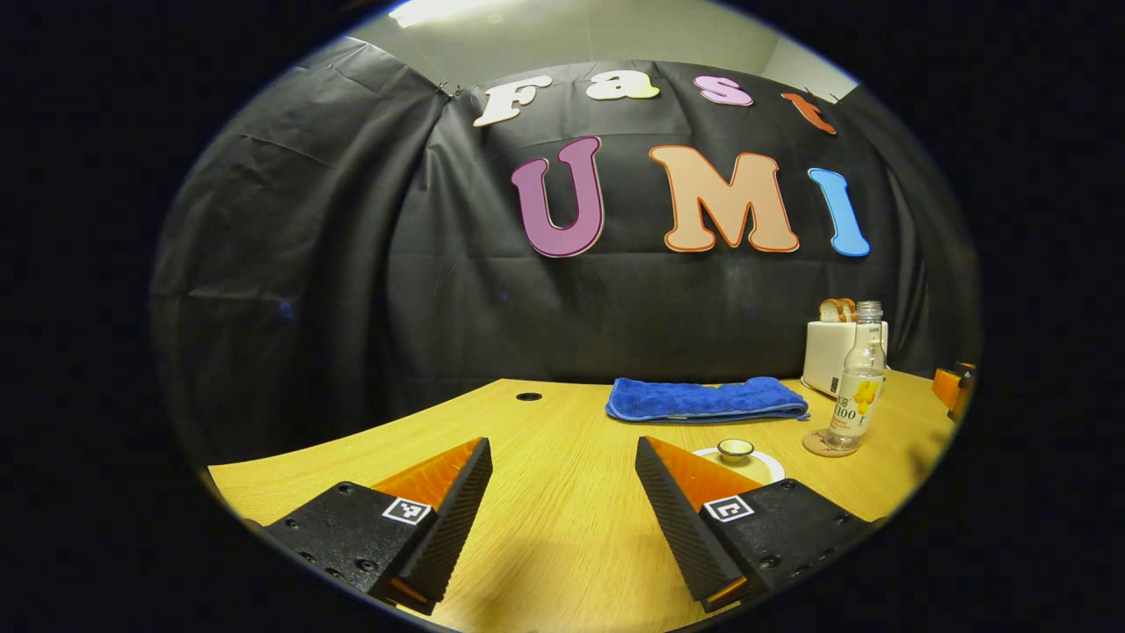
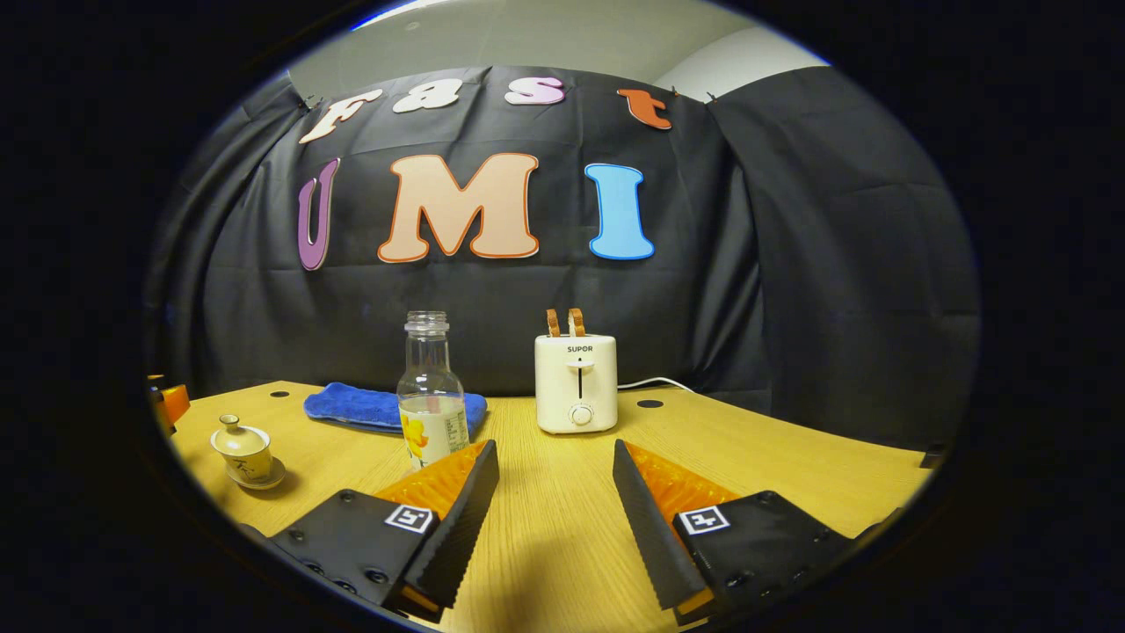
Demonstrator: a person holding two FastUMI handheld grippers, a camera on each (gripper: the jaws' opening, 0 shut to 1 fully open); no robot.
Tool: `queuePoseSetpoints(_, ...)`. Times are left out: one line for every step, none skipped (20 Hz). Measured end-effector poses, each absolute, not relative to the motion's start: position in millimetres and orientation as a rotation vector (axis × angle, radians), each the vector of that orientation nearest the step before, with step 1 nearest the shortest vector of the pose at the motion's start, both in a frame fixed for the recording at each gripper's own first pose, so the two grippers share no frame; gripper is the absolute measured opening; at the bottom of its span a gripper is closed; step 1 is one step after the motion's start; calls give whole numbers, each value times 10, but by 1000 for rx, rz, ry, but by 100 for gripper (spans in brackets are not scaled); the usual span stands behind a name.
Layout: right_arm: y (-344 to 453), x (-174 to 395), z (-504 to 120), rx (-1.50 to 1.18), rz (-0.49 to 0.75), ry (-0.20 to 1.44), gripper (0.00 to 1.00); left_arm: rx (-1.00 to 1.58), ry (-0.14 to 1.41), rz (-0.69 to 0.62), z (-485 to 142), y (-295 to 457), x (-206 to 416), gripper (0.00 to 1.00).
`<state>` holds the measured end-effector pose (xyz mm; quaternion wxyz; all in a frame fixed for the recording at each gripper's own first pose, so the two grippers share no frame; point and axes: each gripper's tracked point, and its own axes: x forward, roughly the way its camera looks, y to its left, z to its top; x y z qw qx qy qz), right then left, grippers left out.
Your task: Open the teacup lid with one hand, grasp the water bottle and pour water into the teacup with the other hand; after pouring, place the water bottle on the coaster and then close the teacup lid.
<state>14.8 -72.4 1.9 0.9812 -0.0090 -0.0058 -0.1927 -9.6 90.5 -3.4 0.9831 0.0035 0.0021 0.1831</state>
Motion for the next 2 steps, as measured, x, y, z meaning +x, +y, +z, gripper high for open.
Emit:
queuePoseSetpoints(-723, 147, 21, -18, -388, -12, 90, 7, 4, 368, -36, 902, -96, 96)
queuePoseSetpoints(-724, 146, 16, -18, -388, -12, 86, 7, 4, 368, -37, 902, -91, 96)
